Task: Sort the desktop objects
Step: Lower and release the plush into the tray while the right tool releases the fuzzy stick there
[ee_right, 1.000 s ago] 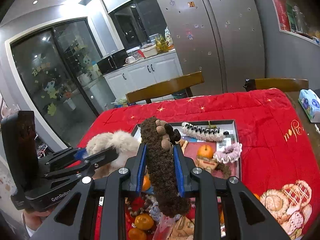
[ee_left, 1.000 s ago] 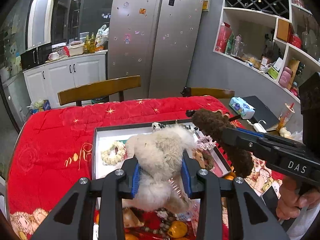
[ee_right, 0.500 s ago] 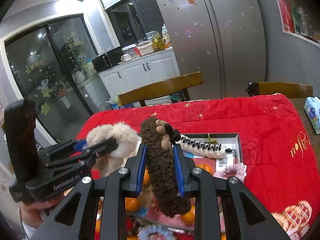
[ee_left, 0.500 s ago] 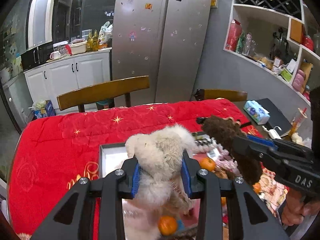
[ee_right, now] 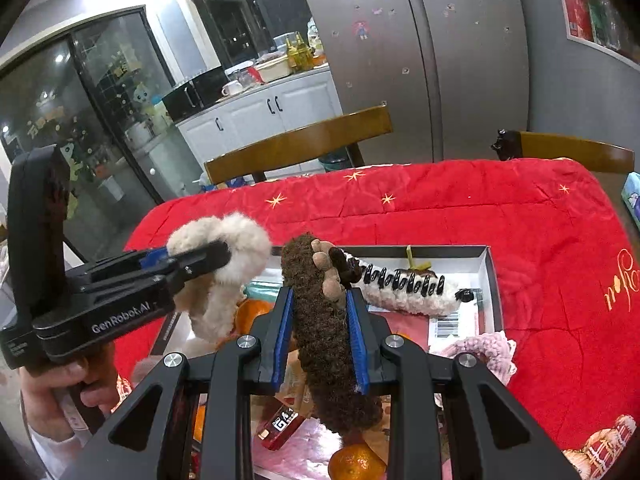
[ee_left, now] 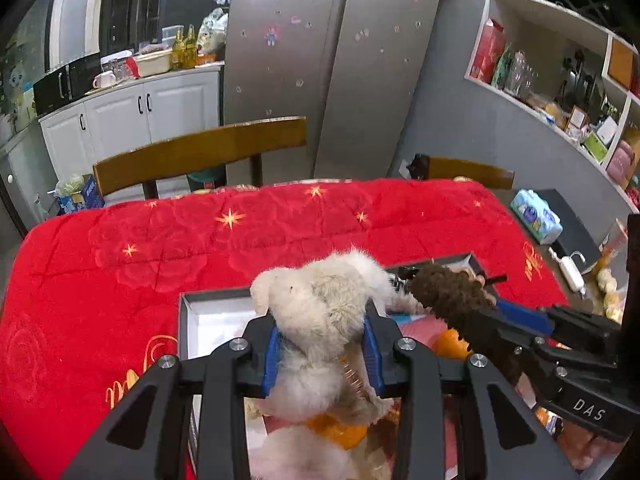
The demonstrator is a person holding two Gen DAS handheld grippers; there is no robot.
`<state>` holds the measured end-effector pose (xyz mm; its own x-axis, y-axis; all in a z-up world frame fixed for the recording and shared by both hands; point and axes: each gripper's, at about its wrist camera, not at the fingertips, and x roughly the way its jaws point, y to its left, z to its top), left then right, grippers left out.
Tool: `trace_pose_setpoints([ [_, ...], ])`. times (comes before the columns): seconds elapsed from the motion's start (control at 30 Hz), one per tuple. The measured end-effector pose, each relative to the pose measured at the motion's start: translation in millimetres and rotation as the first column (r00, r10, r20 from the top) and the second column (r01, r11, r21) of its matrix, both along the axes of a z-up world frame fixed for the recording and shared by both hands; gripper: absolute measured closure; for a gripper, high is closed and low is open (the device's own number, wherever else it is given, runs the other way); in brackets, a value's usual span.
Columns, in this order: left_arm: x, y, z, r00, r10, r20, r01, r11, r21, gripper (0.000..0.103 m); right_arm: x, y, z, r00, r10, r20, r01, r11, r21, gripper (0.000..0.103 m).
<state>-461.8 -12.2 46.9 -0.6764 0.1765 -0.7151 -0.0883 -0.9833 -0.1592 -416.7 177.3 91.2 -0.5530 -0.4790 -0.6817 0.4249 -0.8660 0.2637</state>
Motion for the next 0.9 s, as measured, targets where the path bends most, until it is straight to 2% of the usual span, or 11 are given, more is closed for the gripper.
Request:
trace_pose_setpoints([
  [0.17,-8,-1,-20,0.999,0.022,0.047,-0.021,0.999,-0.032,0.067,-5,-4,-14,0.999,0.008,0.041,-0.008,1.000,-0.004,0.077],
  [0.43,-16,-3,-36,0.995,0.043,0.089,-0.041,0.999,-0.032,0.067,-12,-9,-32,0.997,-0.001,0.081,-0.001,1.000,0.025,0.077],
  [0.67,-18,-2,-41,0.992,0.075,0.103,-0.069,0.996,-0.059,0.065,-9,-11,-34,0.998,0.023,0.064,-0.024,1.000,0.020,0.075],
  [0.77,-18,-2,-42,0.991,0.073,0.115,-0.067,0.996,-0.059,0.053,-10,-8,-32,0.997,0.036,0.074,-0.034,0.999,-0.027,0.071],
  [0.8,-18,-2,-42,0.991,0.071,0.118,-0.065,0.997,-0.050,0.044,-10,-7,-31,0.997,0.040,0.073,-0.037,0.999,-0.039,0.068],
  [0.83,-18,-3,-42,0.990,0.073,0.123,-0.068,0.997,-0.041,0.032,-9,-6,-28,0.997,0.040,0.065,-0.037,0.998,-0.051,0.061],
  [0.87,-18,-4,-42,0.989,0.079,0.128,-0.075,0.996,-0.037,0.025,-8,-3,-24,0.998,0.039,0.053,-0.035,0.997,-0.074,0.056],
  [0.9,-18,-5,-40,0.988,0.085,0.126,-0.081,0.996,-0.034,0.018,-7,-1,-21,0.998,0.044,0.048,-0.039,0.994,-0.100,0.045],
])
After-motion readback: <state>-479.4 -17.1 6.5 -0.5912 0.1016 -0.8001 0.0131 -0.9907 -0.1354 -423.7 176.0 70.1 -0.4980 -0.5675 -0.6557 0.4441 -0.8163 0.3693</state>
